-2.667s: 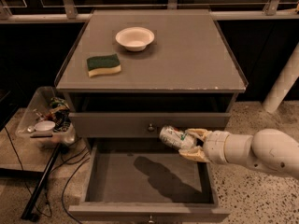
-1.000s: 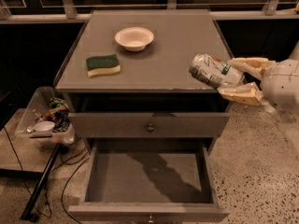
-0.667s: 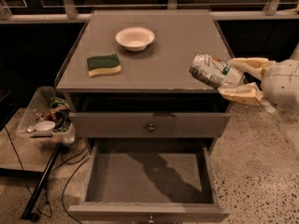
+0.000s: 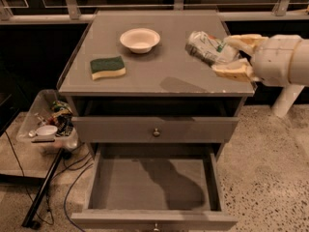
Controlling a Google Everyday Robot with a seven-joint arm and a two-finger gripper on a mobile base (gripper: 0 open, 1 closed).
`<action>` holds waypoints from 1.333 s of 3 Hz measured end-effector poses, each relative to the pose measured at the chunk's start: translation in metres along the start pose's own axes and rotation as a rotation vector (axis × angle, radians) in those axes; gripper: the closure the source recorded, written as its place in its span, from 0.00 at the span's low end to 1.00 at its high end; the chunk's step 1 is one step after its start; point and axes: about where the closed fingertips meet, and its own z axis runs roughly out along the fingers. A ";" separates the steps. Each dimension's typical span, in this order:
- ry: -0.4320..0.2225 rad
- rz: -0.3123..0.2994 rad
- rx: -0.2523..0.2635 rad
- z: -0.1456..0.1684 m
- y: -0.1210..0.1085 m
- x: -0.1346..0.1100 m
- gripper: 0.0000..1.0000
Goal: Pick 7up can from middle drawer and place on counter
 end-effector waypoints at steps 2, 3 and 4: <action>0.100 0.082 0.008 0.079 -0.044 0.000 1.00; 0.175 0.133 -0.031 0.119 -0.043 0.016 1.00; 0.217 0.163 -0.055 0.147 -0.046 0.025 1.00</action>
Offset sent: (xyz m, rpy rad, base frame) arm 0.1401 0.0404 -0.0278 -0.0053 0.2293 -0.1858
